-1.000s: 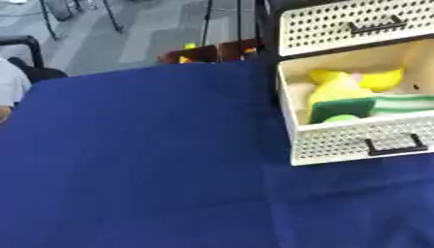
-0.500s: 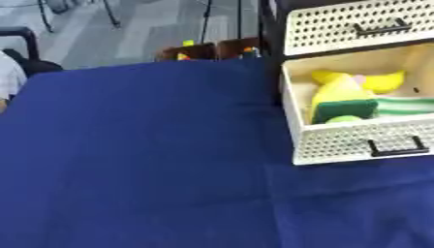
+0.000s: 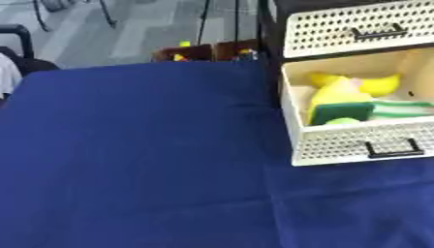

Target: Pick up objects from table and place into drawer.

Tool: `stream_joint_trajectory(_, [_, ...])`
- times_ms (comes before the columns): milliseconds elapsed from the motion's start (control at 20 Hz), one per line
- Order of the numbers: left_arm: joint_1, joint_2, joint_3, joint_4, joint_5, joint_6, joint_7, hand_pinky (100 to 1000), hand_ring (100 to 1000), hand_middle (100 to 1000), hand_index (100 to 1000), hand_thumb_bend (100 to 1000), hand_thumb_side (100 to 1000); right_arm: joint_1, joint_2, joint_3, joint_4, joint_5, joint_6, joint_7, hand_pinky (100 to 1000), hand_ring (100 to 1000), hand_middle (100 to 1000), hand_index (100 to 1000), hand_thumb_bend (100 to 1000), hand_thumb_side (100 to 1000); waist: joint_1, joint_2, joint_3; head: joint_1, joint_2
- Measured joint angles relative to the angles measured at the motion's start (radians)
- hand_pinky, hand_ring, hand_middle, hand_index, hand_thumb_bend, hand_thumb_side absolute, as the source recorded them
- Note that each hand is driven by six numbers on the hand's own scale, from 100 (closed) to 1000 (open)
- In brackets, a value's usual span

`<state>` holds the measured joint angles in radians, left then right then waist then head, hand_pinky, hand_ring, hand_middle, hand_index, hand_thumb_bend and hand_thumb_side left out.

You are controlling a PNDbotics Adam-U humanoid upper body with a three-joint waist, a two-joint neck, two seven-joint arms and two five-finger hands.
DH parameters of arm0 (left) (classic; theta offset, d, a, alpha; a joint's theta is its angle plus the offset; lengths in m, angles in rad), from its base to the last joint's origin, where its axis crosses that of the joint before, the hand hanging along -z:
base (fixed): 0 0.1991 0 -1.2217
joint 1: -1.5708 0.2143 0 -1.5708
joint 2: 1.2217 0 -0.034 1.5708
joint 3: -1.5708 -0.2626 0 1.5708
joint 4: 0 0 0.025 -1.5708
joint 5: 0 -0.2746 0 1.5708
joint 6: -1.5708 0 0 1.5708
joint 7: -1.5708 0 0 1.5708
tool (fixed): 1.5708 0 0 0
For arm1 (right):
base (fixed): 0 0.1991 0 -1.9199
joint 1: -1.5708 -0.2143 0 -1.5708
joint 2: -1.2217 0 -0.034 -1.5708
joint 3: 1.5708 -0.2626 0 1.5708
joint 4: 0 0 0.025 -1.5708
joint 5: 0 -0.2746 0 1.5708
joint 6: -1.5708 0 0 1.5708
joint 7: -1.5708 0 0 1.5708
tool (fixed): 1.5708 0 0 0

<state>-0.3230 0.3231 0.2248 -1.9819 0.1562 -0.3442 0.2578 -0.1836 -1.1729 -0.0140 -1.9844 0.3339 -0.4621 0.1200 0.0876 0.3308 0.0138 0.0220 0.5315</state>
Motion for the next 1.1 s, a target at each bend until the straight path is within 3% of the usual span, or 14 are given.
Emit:
stream_joint_trajectory(300, [0.007,-0.015,0.0,0.0,0.0,0.01,-0.013,433,579,614,762,242,950,0.0,-0.038,0.055,0.0,-0.02,-0.029,0.244,412,590,617,794,319,944,-0.009,0.0,0.007,-0.021,-0.002])
stream_joint_trajectory(500, [0.012,-0.016,0.0,0.0,0.0,0.014,-0.021,433,579,613,762,239,953,-0.003,-0.051,0.071,0.0,-0.062,-0.026,0.363,406,593,619,797,312,937,-0.016,-0.001,0.01,-0.049,-0.004])
stream_joint_trajectory(700, [0.015,-0.022,0.0,0.0,0.001,0.017,-0.025,430,578,612,759,234,961,-0.012,-0.056,0.071,0.0,-0.093,-0.02,0.421,397,600,622,804,309,923,-0.016,-0.004,0.01,-0.064,-0.006])
stream_joint_trajectory(800, [0.018,-0.029,0.0,0.0,0.002,0.02,-0.028,430,579,612,757,234,960,-0.017,-0.056,0.08,0.0,-0.1,-0.013,0.441,401,614,639,808,290,931,-0.018,-0.003,0.013,-0.093,-0.008])
stream_joint_trajectory(1100, [0.025,-0.047,-0.001,0.0,0.006,0.033,-0.041,427,579,611,756,229,961,-0.027,-0.054,0.133,0.0,-0.121,0.052,0.503,413,633,657,822,215,984,-0.021,-0.001,0.026,-0.144,-0.02])
